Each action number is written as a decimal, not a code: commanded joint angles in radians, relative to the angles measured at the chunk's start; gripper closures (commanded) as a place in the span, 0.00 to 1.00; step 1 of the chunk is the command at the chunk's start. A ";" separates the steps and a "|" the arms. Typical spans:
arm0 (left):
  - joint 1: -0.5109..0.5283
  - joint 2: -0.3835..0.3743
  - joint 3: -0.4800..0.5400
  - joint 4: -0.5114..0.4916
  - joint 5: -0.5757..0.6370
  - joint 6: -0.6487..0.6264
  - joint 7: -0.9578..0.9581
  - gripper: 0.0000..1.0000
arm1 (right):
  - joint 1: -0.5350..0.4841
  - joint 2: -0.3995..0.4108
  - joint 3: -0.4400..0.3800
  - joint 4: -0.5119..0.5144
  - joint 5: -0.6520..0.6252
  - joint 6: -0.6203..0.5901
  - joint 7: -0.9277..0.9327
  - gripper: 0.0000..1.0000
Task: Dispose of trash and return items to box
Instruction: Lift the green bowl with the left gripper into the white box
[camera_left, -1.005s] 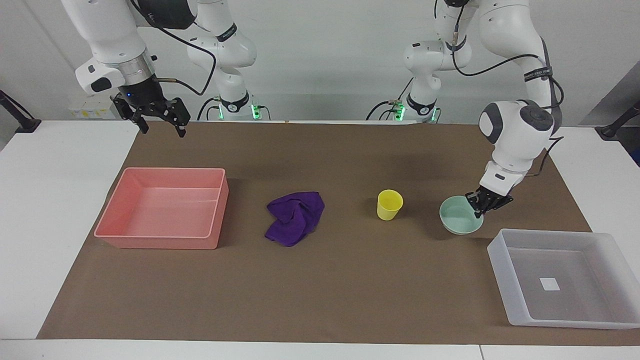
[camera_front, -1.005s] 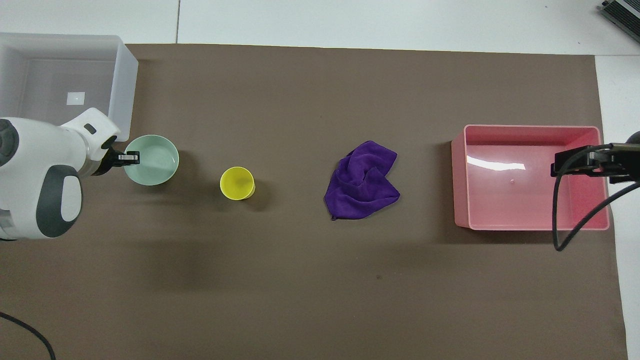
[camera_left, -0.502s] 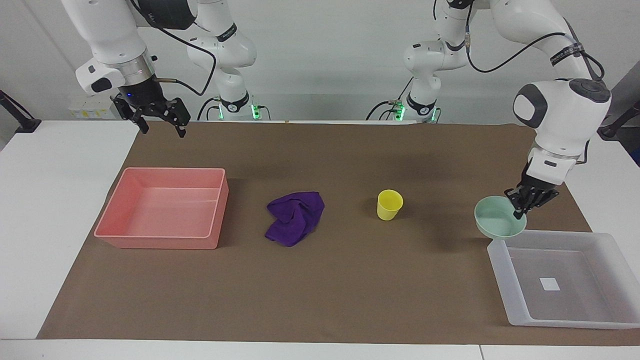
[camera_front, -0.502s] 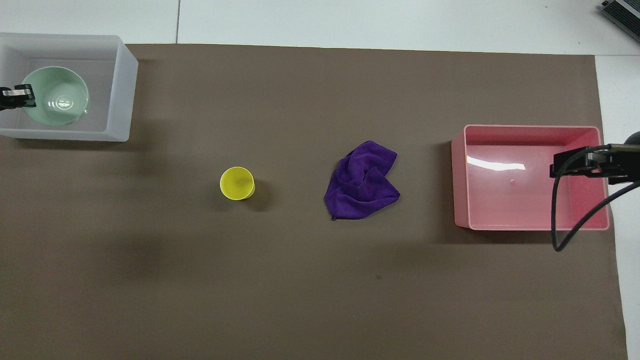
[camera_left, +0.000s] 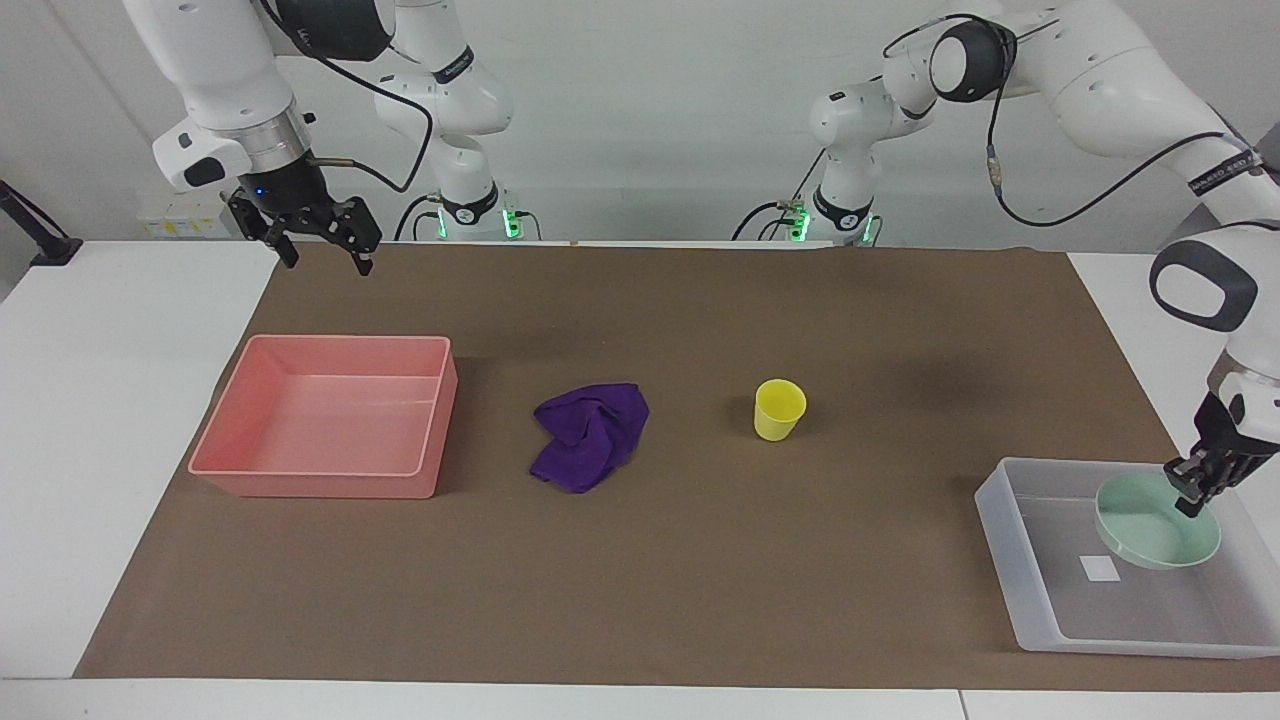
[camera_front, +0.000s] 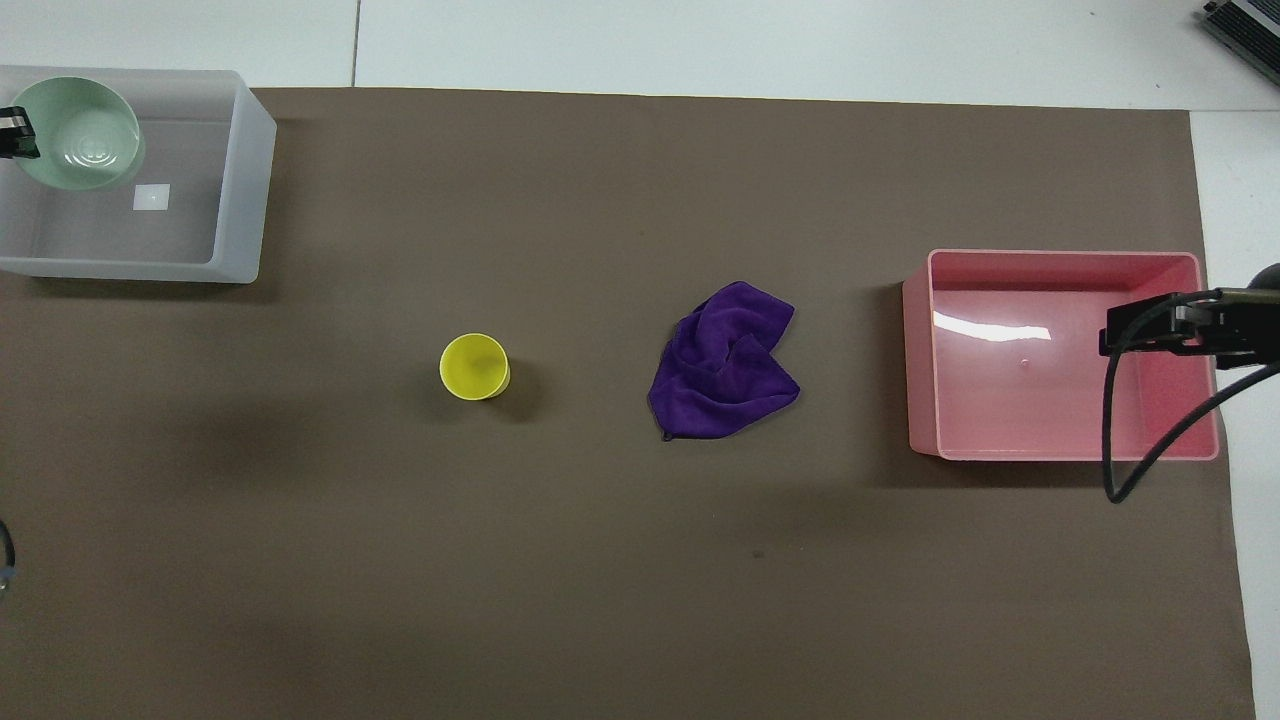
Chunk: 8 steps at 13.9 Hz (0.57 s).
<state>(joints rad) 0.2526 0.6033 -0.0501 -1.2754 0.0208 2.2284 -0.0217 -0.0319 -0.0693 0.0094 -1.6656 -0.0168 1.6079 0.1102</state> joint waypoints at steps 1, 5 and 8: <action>0.010 0.094 -0.010 0.080 -0.010 -0.006 0.003 1.00 | -0.008 -0.023 0.006 -0.034 0.001 0.023 -0.015 0.00; 0.022 0.112 -0.005 0.051 -0.016 0.025 -0.001 1.00 | -0.008 -0.024 0.006 -0.036 0.001 0.024 -0.017 0.00; 0.022 0.110 -0.005 0.008 -0.016 0.077 -0.003 1.00 | -0.002 -0.024 0.006 -0.036 0.001 0.024 -0.015 0.00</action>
<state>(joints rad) 0.2691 0.7097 -0.0504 -1.2493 0.0192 2.2619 -0.0234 -0.0315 -0.0703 0.0096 -1.6715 -0.0168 1.6104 0.1102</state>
